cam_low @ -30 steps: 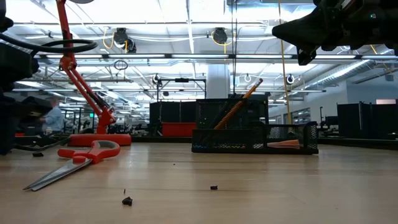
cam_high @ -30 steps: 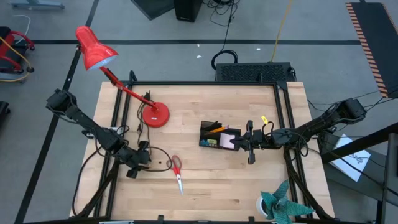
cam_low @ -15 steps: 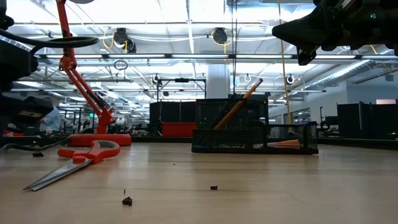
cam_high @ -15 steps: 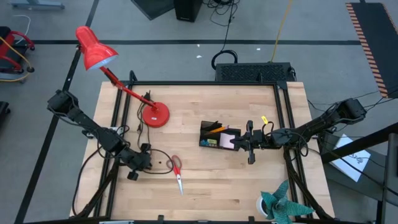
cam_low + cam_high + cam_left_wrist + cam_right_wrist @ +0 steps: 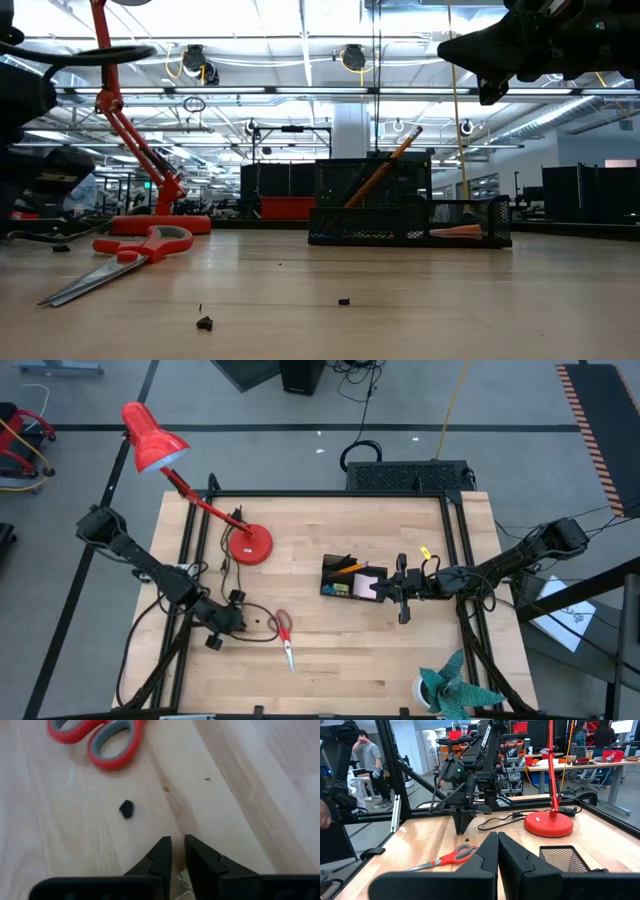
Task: Pick and place office supplies into organizer
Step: Put the green binder clip into the black desk organizer
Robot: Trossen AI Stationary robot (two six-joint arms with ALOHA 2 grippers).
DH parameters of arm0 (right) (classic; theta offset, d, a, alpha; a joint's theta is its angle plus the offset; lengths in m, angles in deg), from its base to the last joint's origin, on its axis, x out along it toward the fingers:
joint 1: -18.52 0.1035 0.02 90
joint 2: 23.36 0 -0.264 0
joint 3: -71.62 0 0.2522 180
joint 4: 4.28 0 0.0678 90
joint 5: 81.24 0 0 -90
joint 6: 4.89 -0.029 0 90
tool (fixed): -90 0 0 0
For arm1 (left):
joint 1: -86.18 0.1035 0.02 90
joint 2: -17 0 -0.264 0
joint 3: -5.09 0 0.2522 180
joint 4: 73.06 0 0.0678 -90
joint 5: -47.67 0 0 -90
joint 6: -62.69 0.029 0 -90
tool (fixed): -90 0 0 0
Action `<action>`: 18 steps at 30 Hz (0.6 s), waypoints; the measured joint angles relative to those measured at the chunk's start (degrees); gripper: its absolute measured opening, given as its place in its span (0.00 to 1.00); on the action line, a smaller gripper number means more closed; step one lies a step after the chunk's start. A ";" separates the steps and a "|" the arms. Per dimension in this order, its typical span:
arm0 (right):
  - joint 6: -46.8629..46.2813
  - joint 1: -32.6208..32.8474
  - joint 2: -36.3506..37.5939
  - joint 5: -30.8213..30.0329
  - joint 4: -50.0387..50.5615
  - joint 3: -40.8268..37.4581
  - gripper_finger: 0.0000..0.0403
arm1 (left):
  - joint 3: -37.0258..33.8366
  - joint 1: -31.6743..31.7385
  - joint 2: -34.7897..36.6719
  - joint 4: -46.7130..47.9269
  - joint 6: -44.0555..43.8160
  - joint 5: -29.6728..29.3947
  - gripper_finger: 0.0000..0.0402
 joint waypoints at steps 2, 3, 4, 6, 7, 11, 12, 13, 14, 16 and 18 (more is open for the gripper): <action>-0.02 0.00 0.00 -0.02 0.00 0.00 0.00 | 0.07 0.66 0.00 -0.56 -2.69 -0.17 0.18; -0.02 -0.01 0.00 -0.02 0.00 0.00 0.00 | 0.07 0.95 0.00 -0.81 -4.74 -0.17 0.20; -0.02 0.00 0.00 -0.02 0.00 0.00 0.00 | 0.07 1.21 0.00 -1.01 -6.56 -0.15 0.22; -0.02 0.00 0.00 -0.01 0.00 0.00 0.00 | 0.07 1.32 0.00 -1.44 -8.98 -0.18 0.25; -0.01 0.00 0.00 -0.02 0.00 0.00 0.00 | 0.07 1.26 0.00 -1.59 -9.89 -0.25 0.27; 0.16 -0.01 0.00 -0.02 0.00 0.00 0.00 | 0.07 0.56 0.00 -1.74 -7.46 -0.58 0.31; 0.27 0.00 0.00 -0.02 0.00 0.00 0.00 | 0.07 0.34 0.00 -1.82 -5.15 -0.62 0.32; 0.26 -0.02 0.00 -0.02 0.00 0.00 0.00 | 0.09 0.15 0.06 -1.90 -3.02 -0.62 0.33; 0.25 0.00 0.00 -0.02 0.00 0.00 0.00 | 0.22 0.15 0.24 -1.85 -1.20 -0.51 0.33; 0.24 0.00 0.00 0.00 0.00 0.00 0.00 | 1.14 0.80 0.39 -1.28 1.88 0.01 0.34; 0.24 -0.02 0.00 -0.02 0.00 0.00 0.00 | 3.02 1.70 0.40 -1.26 4.60 0.78 0.36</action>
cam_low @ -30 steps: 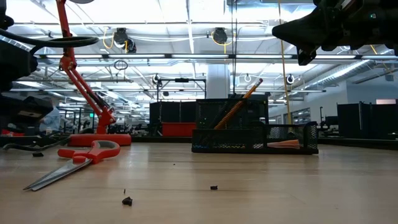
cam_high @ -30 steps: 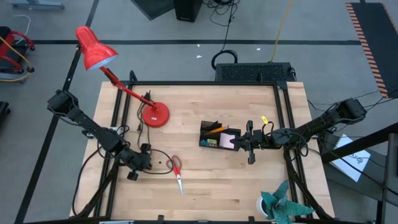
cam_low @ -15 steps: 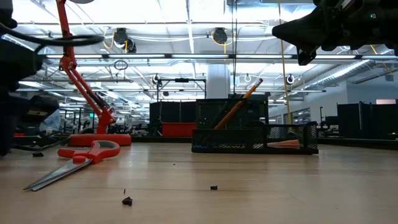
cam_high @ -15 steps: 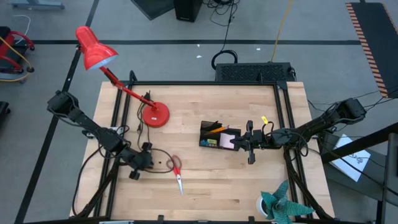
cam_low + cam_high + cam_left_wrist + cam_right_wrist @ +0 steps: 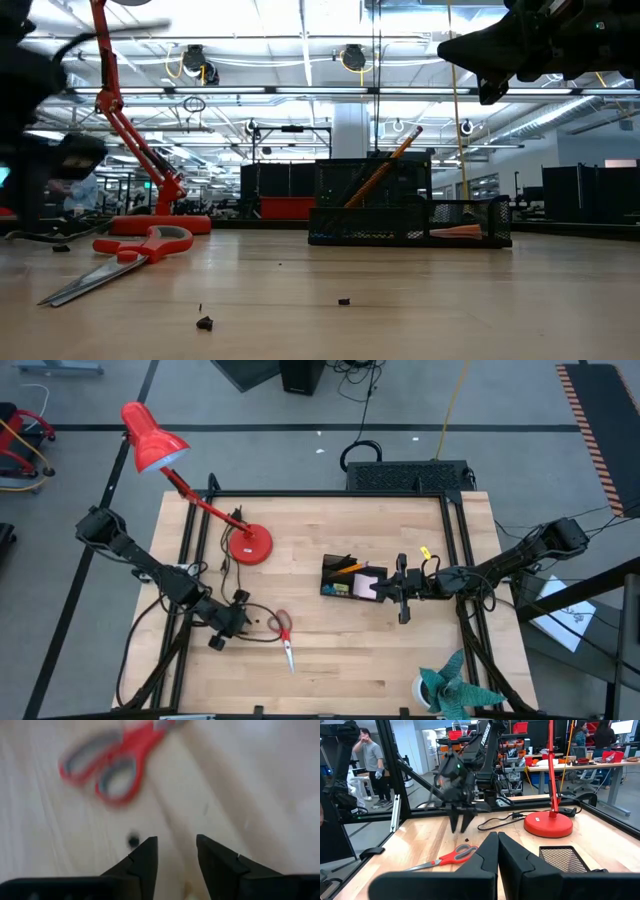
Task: Pick and place office supplies into organizer
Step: Put the green binder clip into the black desk organizer
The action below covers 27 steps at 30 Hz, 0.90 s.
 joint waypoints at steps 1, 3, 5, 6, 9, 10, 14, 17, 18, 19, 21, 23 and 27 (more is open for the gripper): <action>0.00 0.02 0.00 0.00 0.00 0.00 0.00 | 1.25 0.31 0.04 0.30 1.22 0.66 0.36; 0.00 0.01 0.00 0.00 0.00 0.00 0.00 | 3.84 0.47 0.06 4.33 2.99 1.35 0.38; 0.00 0.01 0.00 0.00 0.00 0.00 0.00 | 6.13 0.11 0.06 10.77 4.29 1.56 0.39; 0.00 0.01 0.00 0.00 0.00 0.00 0.00 | 7.02 -0.21 0.06 13.95 4.74 1.50 0.40; -0.20 0.00 0.00 0.00 0.00 0.00 0.00 | 7.52 -0.89 0.10 21.49 6.83 1.12 0.41; -0.51 0.01 0.00 0.00 0.00 0.00 0.00 | 7.09 -1.07 0.09 23.19 7.94 1.15 0.41; -1.27 0.00 -0.04 0.00 0.01 0.00 0.00 | 6.76 -1.58 0.10 19.79 13.05 2.58 0.41; -1.29 0.00 -0.33 0.00 0.11 0.00 0.00 | 6.78 -1.41 0.09 20.00 14.82 2.59 0.40; -1.29 0.00 -0.35 0.00 0.06 0.00 0.00 | 6.78 -1.13 0.10 20.27 14.67 2.57 0.40; -1.31 0.00 -0.56 -0.06 -0.20 0.00 0.00 | 6.78 -0.92 0.11 20.34 14.13 2.61 0.39; -1.31 0.00 -0.70 -0.41 0.19 0.00 0.00 | 6.55 -0.66 -0.20 19.99 13.09 2.96 0.38; -1.58 0.00 -0.68 -1.37 -0.01 0.00 0.00 | 6.09 -0.60 -0.44 19.53 11.92 3.14 0.38; -1.70 0.00 -0.68 -1.41 0.02 0.00 0.00 | 4.73 -0.60 -0.44 15.84 8.17 5.11 0.38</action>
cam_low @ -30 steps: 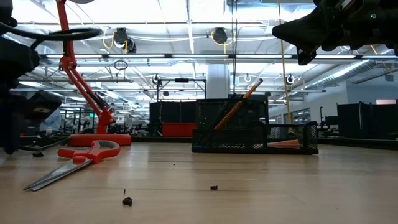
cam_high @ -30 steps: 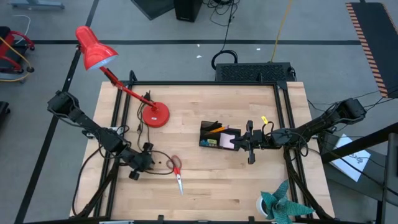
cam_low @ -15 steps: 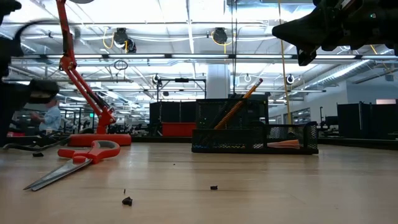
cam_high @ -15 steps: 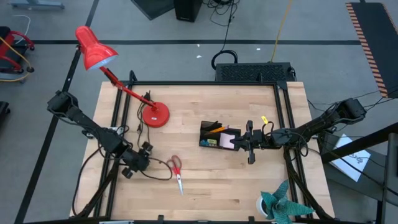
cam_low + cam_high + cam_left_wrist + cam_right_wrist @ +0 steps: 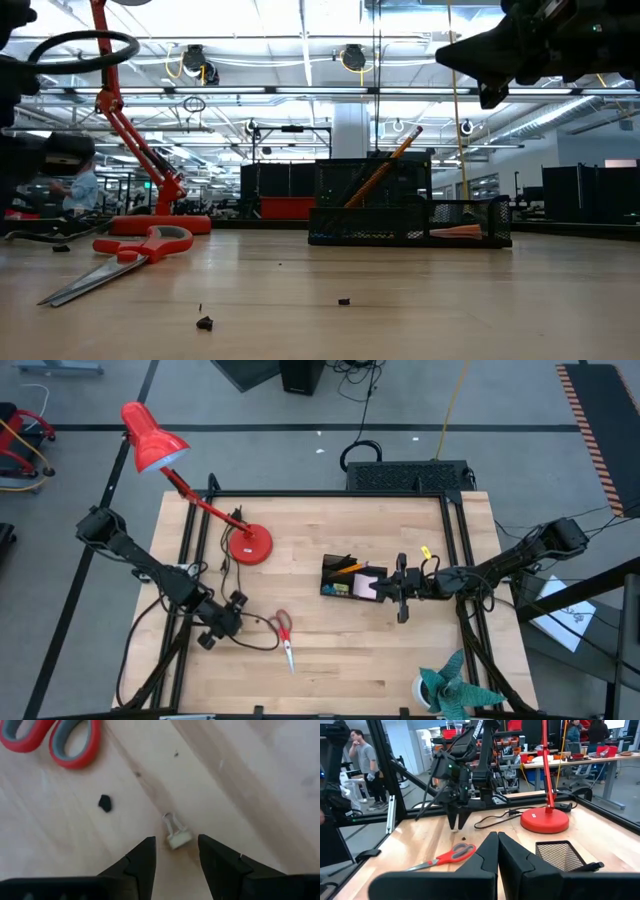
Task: Pick and place office supplies into organizer
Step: Put the green binder clip into the black desk organizer
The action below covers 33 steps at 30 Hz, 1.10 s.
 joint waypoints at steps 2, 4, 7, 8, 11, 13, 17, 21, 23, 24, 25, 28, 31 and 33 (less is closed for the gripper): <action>0.00 0.00 0.00 0.06 0.04 0.00 0.00 | -0.38 -0.02 0.00 -1.70 -3.65 0.80 0.38; 0.00 0.00 0.00 0.07 0.11 0.00 0.00 | -0.40 -0.07 0.00 -2.86 -6.47 0.90 0.38; 0.00 0.00 0.00 0.07 0.11 0.00 0.00 | -0.40 -0.04 0.02 -3.01 -8.19 0.36 0.38; 0.00 0.00 0.00 0.07 0.11 0.00 0.00 | -0.40 -0.04 -0.04 -2.78 -8.31 -0.07 0.38; -0.02 0.00 0.00 0.09 0.11 0.00 0.00 | -0.40 -0.04 -1.06 -2.43 -10.37 -1.07 0.38; -0.35 0.00 0.00 0.11 0.07 0.00 0.00 | -0.40 -0.04 -2.53 -2.78 -13.33 -1.00 0.38; -1.03 0.02 0.00 0.14 0.10 0.00 0.00 | -0.09 -0.57 -6.24 -4.79 -19.30 -1.27 0.38; -1.01 0.01 -0.02 0.14 0.12 0.00 0.00 | -0.03 -1.19 -8.54 -6.15 -21.60 -1.99 0.38; -1.03 0.00 -0.02 0.14 0.13 0.00 0.00 | -0.03 -1.36 -8.68 -6.18 -21.67 -2.12 0.38; -1.05 0.00 -0.02 0.14 0.13 0.00 0.00 | -0.03 -1.36 -8.68 -6.17 -21.64 -2.10 0.38; -1.05 0.00 -0.02 0.16 0.15 0.00 0.00 | -0.06 -1.36 -8.68 -6.13 -21.64 -2.10 0.38; -1.05 0.00 -0.02 0.16 0.11 0.00 0.00 | -0.06 -1.33 -8.63 -5.72 -21.99 -1.51 0.38; -1.05 0.02 -0.02 0.16 0.11 0.00 0.00 | -0.10 -1.33 -8.63 -5.65 -23.46 -1.22 0.38; -1.05 0.02 -0.02 0.16 0.13 0.00 0.00 | -0.10 -1.33 -8.63 -5.66 -25.30 -1.25 0.38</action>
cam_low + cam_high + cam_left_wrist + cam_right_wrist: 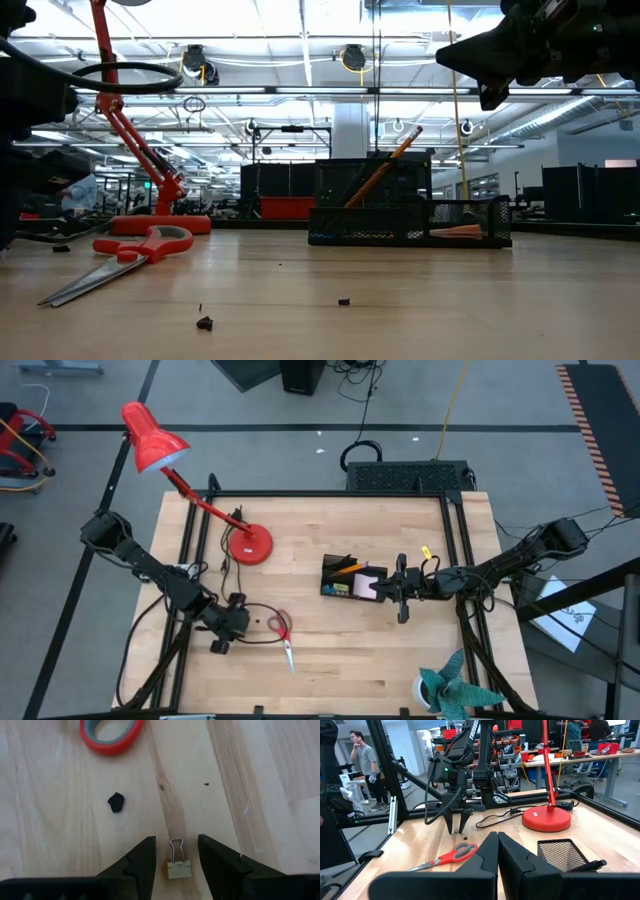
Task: Pick and place office supplies into organizer
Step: Put the green binder clip into the black desk organizer
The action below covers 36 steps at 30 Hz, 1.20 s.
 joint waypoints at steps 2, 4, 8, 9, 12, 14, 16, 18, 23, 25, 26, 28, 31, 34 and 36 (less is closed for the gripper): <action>0.00 0.00 0.00 0.00 0.00 0.00 0.00 | -0.02 0.00 0.00 0.02 -1.97 -0.02 0.38; 0.00 0.00 0.00 0.01 0.00 0.00 0.00 | -0.04 0.00 0.00 0.02 -4.02 -0.01 0.38; 0.00 0.00 0.00 0.02 0.00 0.00 0.00 | -0.04 0.00 0.00 0.01 -5.86 -0.08 0.38; 0.00 0.00 0.00 0.02 0.00 0.00 0.00 | -0.04 0.00 0.00 -0.02 -5.69 -0.26 0.38; 0.00 0.00 0.00 0.02 0.00 0.00 0.00 | -0.07 -0.07 -0.02 -0.64 -4.62 -0.88 0.38; 0.00 0.00 0.00 0.02 0.00 0.00 0.00 | 0.04 -0.16 0.22 -0.73 -2.84 -1.79 0.38; 0.00 0.00 0.00 0.02 0.00 0.00 0.00 | 0.49 -0.65 1.23 -0.58 -2.01 -3.83 0.38; 0.00 0.00 0.00 0.02 0.00 0.00 0.00 | 0.99 -1.31 2.69 0.22 -0.79 -6.33 0.38; 0.00 0.00 0.00 0.02 -0.02 0.00 0.00 | 1.78 -3.30 6.95 4.54 -3.14 -9.33 0.38; 0.00 0.00 0.00 0.02 0.00 0.00 0.00 | 1.66 -4.52 7.92 7.99 -6.17 -11.01 0.38; 0.00 0.00 0.00 0.02 0.00 0.00 0.00 | 1.66 -5.18 8.47 8.82 -7.49 -11.26 0.38; 0.00 0.00 0.02 0.02 0.04 0.00 0.00 | 1.75 -6.69 8.98 8.79 -9.19 -11.29 0.38; 0.00 0.00 0.02 0.02 -0.01 0.00 0.00 | 1.75 -8.48 8.94 8.60 -10.18 -11.73 0.38; 0.00 0.00 0.00 0.02 -0.11 0.00 0.00 | 1.79 -9.05 8.58 8.21 -11.26 -11.71 0.38; 0.00 0.00 0.00 0.02 -0.13 0.00 0.00 | 1.79 -9.06 8.15 8.34 -11.28 -11.67 0.38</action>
